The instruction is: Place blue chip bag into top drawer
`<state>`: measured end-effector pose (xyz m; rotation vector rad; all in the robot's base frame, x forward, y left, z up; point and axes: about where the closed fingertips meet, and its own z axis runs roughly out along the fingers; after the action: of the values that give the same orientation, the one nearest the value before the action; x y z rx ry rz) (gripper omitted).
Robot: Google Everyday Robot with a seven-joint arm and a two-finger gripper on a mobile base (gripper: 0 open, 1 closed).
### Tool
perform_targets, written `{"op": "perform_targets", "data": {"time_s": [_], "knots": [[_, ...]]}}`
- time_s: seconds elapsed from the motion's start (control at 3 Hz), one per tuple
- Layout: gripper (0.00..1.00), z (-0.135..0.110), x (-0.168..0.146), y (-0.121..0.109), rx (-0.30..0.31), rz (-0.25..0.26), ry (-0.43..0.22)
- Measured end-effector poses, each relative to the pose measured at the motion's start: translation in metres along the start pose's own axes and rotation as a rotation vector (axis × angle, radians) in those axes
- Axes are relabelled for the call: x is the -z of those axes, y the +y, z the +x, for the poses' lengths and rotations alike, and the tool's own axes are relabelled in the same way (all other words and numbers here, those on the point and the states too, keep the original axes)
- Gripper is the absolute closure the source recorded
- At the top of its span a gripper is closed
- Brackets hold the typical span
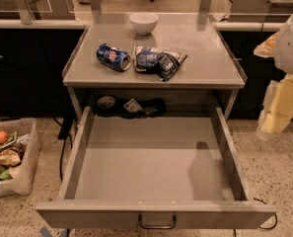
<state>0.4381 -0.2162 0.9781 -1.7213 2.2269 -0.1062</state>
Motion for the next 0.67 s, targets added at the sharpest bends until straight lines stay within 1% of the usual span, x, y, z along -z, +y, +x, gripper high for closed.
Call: {"op": "perform_targets", "data": {"time_s": [0.33, 0.67], "knots": [[0.00, 0.0000, 0.0000, 0.0000, 0.000, 0.000, 0.000], [0.00, -0.0036, -0.0027, -0.0007, -0.006, 0.004, -0.018]]}}
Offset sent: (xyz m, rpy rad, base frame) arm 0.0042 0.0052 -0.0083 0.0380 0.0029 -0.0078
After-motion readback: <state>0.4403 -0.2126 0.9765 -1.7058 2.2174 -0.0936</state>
